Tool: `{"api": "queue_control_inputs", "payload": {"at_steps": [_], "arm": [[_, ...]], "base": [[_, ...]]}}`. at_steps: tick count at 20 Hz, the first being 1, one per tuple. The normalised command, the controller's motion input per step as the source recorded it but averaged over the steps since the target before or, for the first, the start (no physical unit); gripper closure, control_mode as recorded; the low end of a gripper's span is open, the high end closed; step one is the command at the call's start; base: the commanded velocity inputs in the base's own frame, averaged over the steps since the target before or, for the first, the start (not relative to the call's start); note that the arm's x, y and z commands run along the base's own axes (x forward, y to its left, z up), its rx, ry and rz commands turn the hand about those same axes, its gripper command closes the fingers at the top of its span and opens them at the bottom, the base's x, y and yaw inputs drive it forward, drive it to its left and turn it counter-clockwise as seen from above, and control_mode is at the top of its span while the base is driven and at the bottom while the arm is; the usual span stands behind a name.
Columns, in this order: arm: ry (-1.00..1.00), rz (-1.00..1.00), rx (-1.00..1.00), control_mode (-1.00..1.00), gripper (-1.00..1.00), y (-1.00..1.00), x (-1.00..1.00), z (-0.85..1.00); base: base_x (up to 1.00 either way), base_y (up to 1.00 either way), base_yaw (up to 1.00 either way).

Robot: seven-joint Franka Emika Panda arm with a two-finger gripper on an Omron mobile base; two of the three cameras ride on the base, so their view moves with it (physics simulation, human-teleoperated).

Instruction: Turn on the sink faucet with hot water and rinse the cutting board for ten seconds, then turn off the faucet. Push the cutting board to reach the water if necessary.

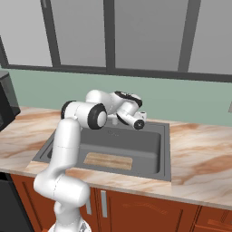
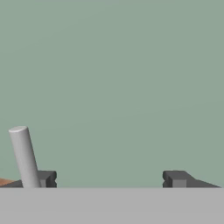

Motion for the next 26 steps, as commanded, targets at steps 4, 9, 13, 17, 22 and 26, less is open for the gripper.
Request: {"api": "queue_control_inputs", "payload": {"at_steps": [4, 9, 13, 17, 22, 26], "arm": [[0.00, 0.00, 0.00, -1.00, 1.00, 0.00, 0.00, 0.00], [0.00, 0.00, 0.00, -1.00, 1.00, 0.00, 0.00, 0.00], [0.00, 0.00, 0.00, -1.00, 1.00, 0.00, 0.00, 0.00], [0.00, 0.00, 0.00, -1.00, 1.00, 0.00, 0.00, 0.00], [0.00, 0.00, 0.00, -1.00, 1.00, 0.00, 0.00, 0.00], [0.00, 0.00, 0.00, -1.00, 1.00, 0.00, 0.00, 0.00]], "base": [[0.00, 0.00, 0.00], [0.00, 0.00, 0.00], [0.00, 0.00, 0.00], [0.00, 0.00, 0.00], [0.00, 0.00, 0.00], [0.00, 0.00, 0.00]]}}
